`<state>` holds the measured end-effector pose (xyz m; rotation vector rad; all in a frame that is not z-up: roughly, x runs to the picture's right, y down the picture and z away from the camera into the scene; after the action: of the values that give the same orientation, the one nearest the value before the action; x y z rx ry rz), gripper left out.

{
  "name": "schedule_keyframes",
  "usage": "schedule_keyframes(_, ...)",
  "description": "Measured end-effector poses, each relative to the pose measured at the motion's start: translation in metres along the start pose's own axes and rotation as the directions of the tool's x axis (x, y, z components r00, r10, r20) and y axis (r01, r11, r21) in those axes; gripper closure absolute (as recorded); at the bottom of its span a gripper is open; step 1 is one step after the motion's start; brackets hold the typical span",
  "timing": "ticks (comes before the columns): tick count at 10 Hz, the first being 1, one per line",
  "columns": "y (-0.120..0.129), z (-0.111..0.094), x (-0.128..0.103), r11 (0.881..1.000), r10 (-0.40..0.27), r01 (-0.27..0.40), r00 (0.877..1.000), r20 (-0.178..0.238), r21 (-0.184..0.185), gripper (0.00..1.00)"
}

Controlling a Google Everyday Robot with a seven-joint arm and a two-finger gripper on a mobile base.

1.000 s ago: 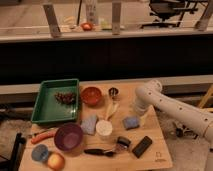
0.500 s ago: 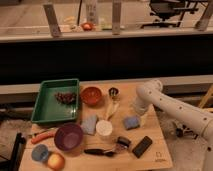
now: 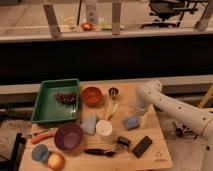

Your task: Place sponge in red bowl

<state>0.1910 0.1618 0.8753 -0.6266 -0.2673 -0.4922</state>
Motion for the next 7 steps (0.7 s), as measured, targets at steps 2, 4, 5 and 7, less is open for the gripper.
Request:
schedule_keyframes(2, 0.0019, 0.0012, -0.0037, 1.0, -0.014, 0.014, 1.0, -0.005, -0.013, 0.2)
schedule_keyframes(4, 0.0055, 0.0039, -0.0052, 1.0, -0.018, 0.017, 1.0, -0.012, -0.023, 0.3)
schedule_keyframes(5, 0.0068, 0.005, -0.0055, 1.0, -0.016, 0.016, 1.0, -0.014, -0.024, 0.4)
schedule_keyframes(7, 0.0098, 0.0082, -0.0048, 1.0, -0.012, 0.011, 1.0, -0.013, -0.028, 0.59)
